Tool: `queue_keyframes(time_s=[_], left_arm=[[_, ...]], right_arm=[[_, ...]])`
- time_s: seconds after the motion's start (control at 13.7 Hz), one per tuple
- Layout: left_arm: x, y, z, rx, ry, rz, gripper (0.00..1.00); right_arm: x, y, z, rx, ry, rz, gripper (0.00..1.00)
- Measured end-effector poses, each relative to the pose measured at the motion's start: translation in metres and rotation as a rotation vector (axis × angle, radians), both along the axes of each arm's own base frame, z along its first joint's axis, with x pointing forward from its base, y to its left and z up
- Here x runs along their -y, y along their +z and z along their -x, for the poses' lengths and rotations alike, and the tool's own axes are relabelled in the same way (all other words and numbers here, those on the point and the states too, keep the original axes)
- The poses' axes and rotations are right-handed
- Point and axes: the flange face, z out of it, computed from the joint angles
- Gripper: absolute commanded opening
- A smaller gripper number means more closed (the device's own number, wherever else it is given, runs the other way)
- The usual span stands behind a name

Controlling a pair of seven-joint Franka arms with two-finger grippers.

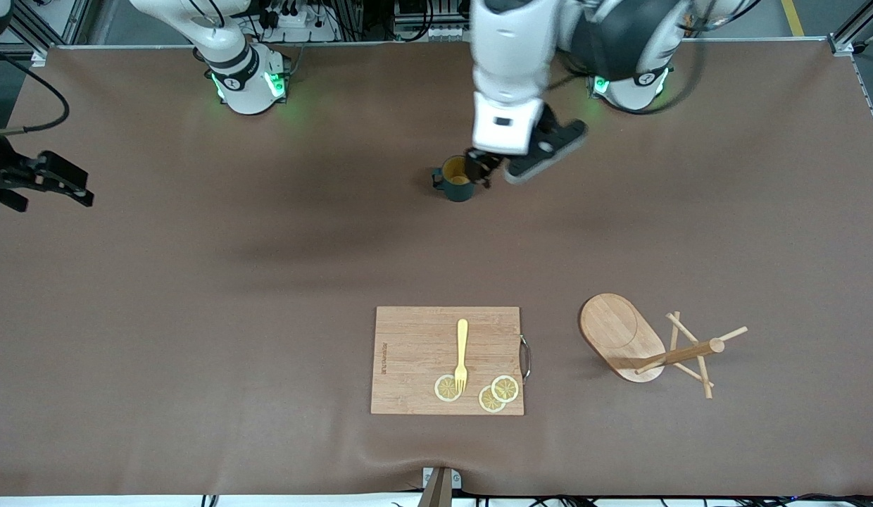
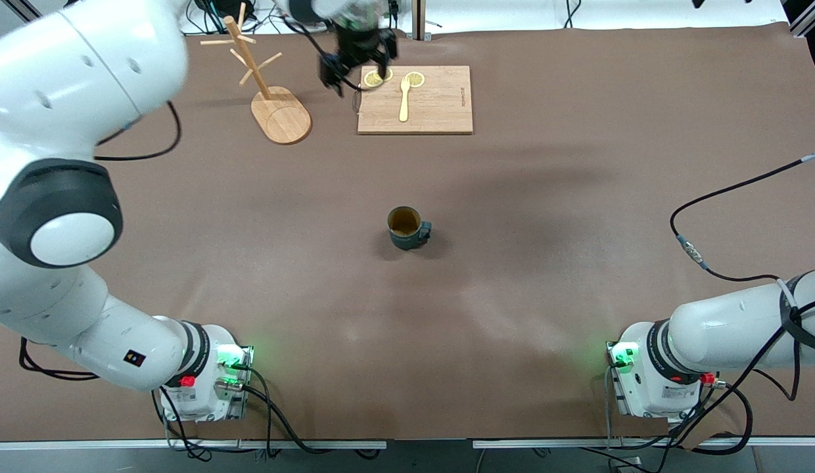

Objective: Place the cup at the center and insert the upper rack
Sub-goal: 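Move the left gripper over the teal mug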

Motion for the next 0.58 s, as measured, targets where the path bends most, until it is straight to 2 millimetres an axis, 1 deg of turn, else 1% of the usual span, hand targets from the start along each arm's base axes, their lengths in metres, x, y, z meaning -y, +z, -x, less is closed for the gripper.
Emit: queue_keyframes(time_s=[0.15,0.36,0.58], left_arm=[[0.031,-0.023,0.022,0.009,0.078,-0.033,1.0],[0.076,-0.065,0.05,0.007,0.157,-0.072,1.0],[0.118,-0.113,0.078,-0.005,0.263,-0.11,1.0]], right_arm=[[-0.003,-0.006,-0.003,-0.012,-0.014,-0.032,1.0],[-0.002,-0.012,0.004,-0.077,-0.014,-0.035,1.0],[0.006,-0.014,0.007,-0.105,-0.025,-0.027,1.0]])
